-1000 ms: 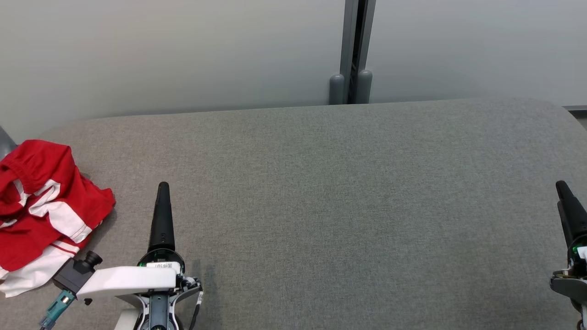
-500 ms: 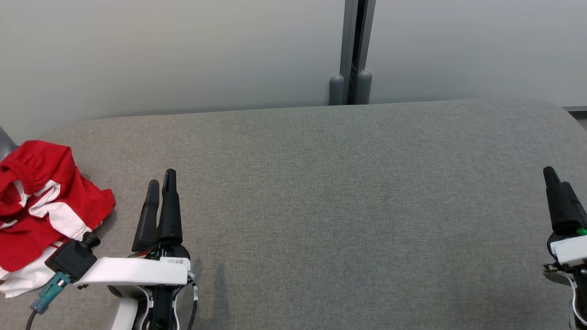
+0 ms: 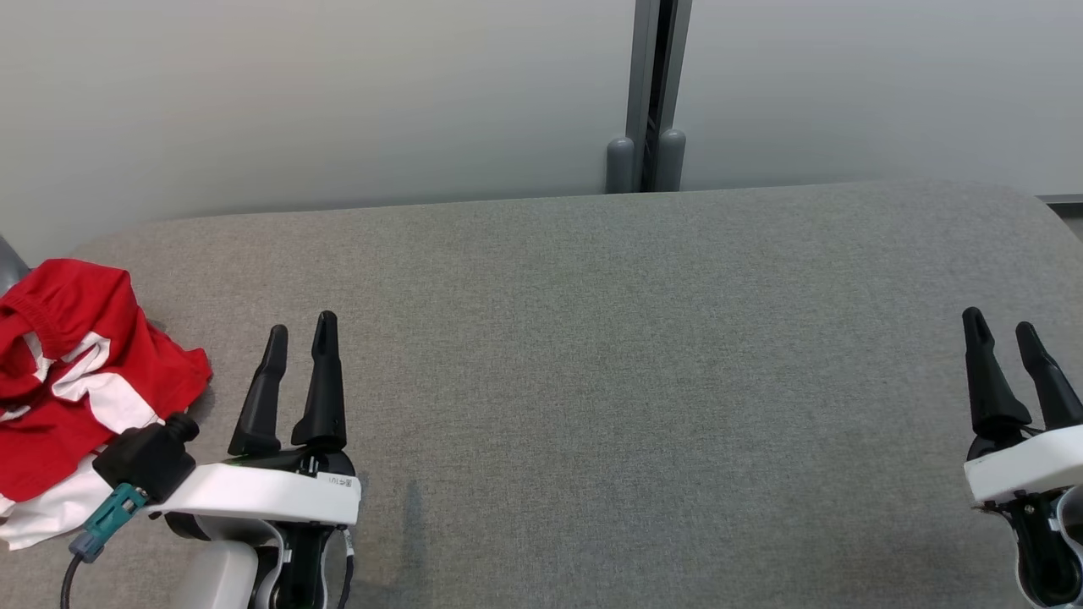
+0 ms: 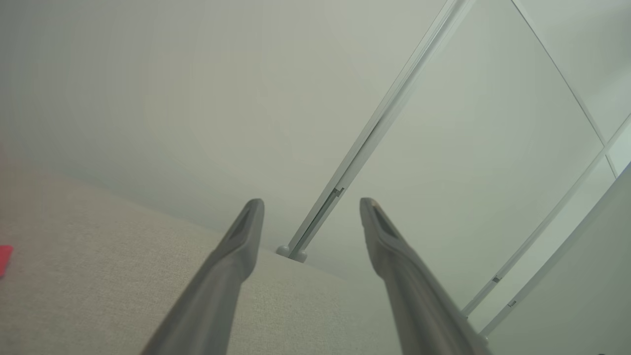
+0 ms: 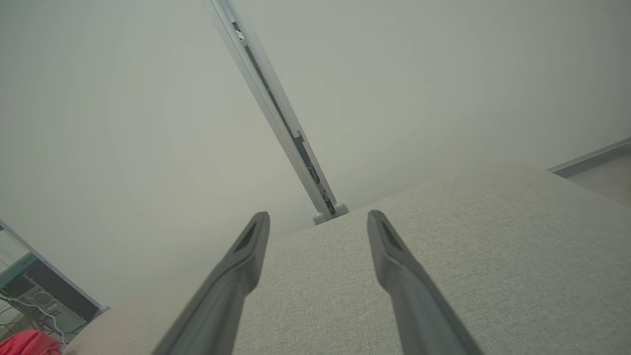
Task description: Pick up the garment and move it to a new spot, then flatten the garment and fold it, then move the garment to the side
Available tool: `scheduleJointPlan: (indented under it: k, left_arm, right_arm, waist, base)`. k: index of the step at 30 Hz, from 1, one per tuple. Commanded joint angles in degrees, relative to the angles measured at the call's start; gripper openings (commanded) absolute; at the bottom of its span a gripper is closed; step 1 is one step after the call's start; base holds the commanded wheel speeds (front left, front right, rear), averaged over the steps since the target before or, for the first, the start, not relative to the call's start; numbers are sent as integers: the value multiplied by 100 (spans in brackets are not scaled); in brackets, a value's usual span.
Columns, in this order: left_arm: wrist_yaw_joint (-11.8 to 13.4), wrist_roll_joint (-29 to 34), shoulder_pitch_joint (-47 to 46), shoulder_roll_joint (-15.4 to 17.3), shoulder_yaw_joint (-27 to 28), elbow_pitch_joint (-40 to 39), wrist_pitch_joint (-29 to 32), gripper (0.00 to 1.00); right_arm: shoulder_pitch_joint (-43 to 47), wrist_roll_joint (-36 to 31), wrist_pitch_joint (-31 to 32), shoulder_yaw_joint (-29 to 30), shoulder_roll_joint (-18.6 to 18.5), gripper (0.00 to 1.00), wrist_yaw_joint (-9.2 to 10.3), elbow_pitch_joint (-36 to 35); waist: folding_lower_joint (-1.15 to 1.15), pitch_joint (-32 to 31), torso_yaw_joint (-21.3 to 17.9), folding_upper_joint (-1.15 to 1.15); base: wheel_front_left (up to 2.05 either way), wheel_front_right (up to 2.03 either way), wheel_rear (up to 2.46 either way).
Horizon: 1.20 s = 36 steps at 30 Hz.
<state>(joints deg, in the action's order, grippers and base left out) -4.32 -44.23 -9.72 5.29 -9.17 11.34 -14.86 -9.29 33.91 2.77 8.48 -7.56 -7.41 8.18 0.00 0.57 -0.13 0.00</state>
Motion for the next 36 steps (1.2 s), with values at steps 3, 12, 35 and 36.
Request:
scheduleJointPlan:
  k: [3, 12, 35, 36]
  left_arm:
    - [65, 309, -192, 70, 39, 40, 21, 100]
    - [263, 991, -230, 167, 24, 278, 65, 100]
    - [522, 2110, -186, 278, 95, 737, 29, 100]
    - [529, 2144, -187, 276, 98, 751, 27, 100]
  right_arm:
    - [-16, -352, -168, -108, -53, 100, -10, -137]
    - [58, -986, -305, -375, -37, 100, -10, -144]
    - [245, -2006, -712, -690, 117, 100, -12, -123]
    - [255, -2023, -724, -697, 127, 100, -12, -122]
  waist:
    - [0, 1, 2, 0]
    - [0, -6, 9, 0]
    - [0, 10, -15, 0]
    - [0, 12, -15, 0]
  base:
    - [0, 0, 0]
    - [0, 0, 0]
    - [0, 0, 0]
    - [0, 0, 0]
